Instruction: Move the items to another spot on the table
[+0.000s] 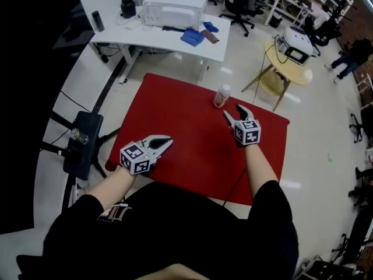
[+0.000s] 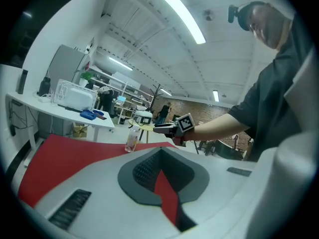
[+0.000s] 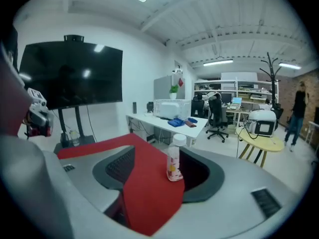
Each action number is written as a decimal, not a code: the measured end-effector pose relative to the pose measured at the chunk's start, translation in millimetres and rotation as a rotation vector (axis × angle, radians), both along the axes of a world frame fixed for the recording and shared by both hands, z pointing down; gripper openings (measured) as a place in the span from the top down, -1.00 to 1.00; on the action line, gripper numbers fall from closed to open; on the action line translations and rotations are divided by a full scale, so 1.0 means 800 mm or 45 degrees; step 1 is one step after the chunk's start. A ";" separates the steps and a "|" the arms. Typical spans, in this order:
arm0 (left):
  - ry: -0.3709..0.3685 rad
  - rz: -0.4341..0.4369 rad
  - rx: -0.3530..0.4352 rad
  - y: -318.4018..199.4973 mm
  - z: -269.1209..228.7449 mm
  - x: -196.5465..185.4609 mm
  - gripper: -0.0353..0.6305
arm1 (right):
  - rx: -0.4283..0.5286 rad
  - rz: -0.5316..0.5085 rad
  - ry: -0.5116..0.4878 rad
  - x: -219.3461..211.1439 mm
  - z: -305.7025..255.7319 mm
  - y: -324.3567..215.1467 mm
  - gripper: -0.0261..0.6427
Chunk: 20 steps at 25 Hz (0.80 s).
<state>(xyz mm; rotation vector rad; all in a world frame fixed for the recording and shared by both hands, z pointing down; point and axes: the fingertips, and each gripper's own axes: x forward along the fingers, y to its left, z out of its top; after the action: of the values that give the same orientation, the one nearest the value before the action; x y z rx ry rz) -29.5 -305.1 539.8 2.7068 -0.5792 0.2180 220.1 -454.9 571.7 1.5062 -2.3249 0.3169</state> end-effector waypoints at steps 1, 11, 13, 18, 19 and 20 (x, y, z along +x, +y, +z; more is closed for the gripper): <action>-0.006 -0.017 -0.009 -0.005 0.007 0.006 0.91 | -0.021 -0.015 0.040 0.005 0.020 -0.024 -0.03; -0.004 -0.202 -0.051 -0.080 0.065 0.062 0.91 | -0.200 -0.044 0.191 0.033 0.169 -0.174 -0.29; -0.002 -0.221 -0.036 -0.100 0.068 0.073 0.91 | -0.192 -0.061 0.188 0.028 0.174 -0.185 -0.29; -0.001 -0.235 0.003 -0.142 0.072 0.100 0.91 | -0.142 -0.100 0.175 0.020 0.171 -0.201 -0.18; -0.001 -0.236 0.004 -0.148 0.074 0.105 0.91 | -0.132 -0.116 0.174 0.018 0.170 -0.202 -0.08; 0.002 -0.238 0.001 -0.153 0.075 0.111 0.91 | -0.124 -0.129 0.172 0.017 0.169 -0.202 -0.04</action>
<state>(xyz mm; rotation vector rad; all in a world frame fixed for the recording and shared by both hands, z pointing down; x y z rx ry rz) 59.0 -427.6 600.1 2.6329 -0.8258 0.1660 233.5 -616.4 707.1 1.3170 -2.2366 0.2883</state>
